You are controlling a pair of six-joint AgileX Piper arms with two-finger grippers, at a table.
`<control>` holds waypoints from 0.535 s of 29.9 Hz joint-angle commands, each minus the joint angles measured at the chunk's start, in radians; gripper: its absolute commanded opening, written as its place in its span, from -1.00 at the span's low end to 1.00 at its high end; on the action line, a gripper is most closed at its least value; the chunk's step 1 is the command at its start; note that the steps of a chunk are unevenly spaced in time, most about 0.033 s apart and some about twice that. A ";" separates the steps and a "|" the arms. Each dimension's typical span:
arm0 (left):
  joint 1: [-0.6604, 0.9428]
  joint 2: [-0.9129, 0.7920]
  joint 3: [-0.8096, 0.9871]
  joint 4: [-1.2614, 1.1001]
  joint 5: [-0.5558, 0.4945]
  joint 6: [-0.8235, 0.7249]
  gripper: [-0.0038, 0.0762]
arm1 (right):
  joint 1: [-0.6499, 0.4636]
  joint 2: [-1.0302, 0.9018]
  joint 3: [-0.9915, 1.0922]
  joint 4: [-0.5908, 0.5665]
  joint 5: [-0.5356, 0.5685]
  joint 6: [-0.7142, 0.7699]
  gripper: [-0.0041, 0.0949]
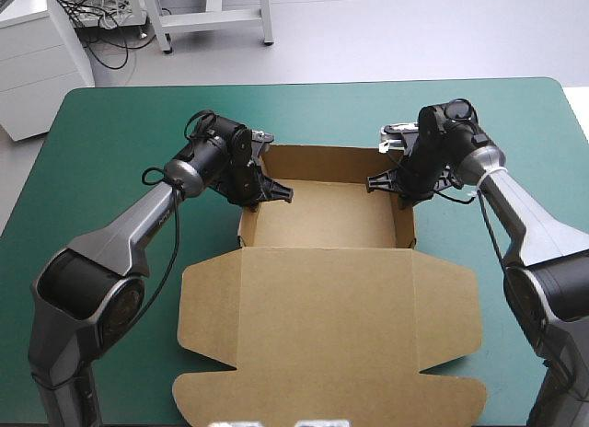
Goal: Fold the box
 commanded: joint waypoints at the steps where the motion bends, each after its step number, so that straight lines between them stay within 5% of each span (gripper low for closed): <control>1: -0.006 -0.046 -0.029 0.008 -0.014 0.111 -0.98 | -0.001 -0.034 -0.032 -0.023 -0.012 -0.076 -0.95; 6: -0.006 -0.025 -0.029 0.000 -0.012 0.123 -0.91 | -0.001 -0.017 -0.032 -0.035 -0.010 -0.078 -0.95; 11: -0.006 -0.025 -0.029 0.013 0.003 0.125 -0.37 | -0.003 -0.016 -0.032 -0.035 0.005 -0.078 -0.89; 16: -0.006 -0.038 -0.029 0.055 0.046 0.123 0.31 | -0.003 -0.022 -0.032 -0.012 0.019 -0.086 -0.22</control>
